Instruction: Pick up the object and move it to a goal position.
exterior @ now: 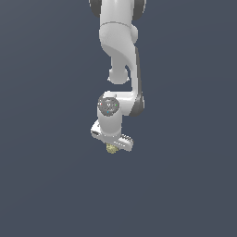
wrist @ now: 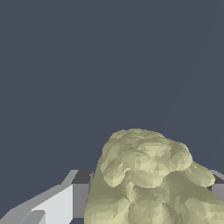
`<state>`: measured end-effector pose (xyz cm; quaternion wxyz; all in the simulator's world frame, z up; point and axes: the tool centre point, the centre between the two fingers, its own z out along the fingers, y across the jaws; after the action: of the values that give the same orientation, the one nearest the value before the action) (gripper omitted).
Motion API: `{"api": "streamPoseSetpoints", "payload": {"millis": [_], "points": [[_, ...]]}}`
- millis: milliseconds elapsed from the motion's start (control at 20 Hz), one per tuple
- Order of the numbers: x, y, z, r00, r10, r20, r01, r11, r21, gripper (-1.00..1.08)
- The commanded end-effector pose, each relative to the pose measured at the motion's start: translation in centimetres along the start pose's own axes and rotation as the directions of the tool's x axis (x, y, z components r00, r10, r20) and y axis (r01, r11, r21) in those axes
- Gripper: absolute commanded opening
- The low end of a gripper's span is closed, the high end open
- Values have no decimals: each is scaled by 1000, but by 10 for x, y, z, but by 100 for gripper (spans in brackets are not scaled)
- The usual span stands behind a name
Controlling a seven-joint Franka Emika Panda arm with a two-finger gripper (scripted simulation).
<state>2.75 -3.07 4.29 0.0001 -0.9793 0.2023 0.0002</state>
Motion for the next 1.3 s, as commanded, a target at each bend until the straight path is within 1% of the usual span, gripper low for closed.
{"api": "streamPoseSetpoints", "payload": {"millis": [0,200,450,1250], "points": [[2,2,-6,1000,0,-1,0,1000,0,-100],[6,10,-25,1000,0,-1,0,1000,0,-100],[15,25,-63,1000,1,-1,-1,1000,1,-100],[55,92,-233,1000,1,-1,-1,1000,1,-100]]}}
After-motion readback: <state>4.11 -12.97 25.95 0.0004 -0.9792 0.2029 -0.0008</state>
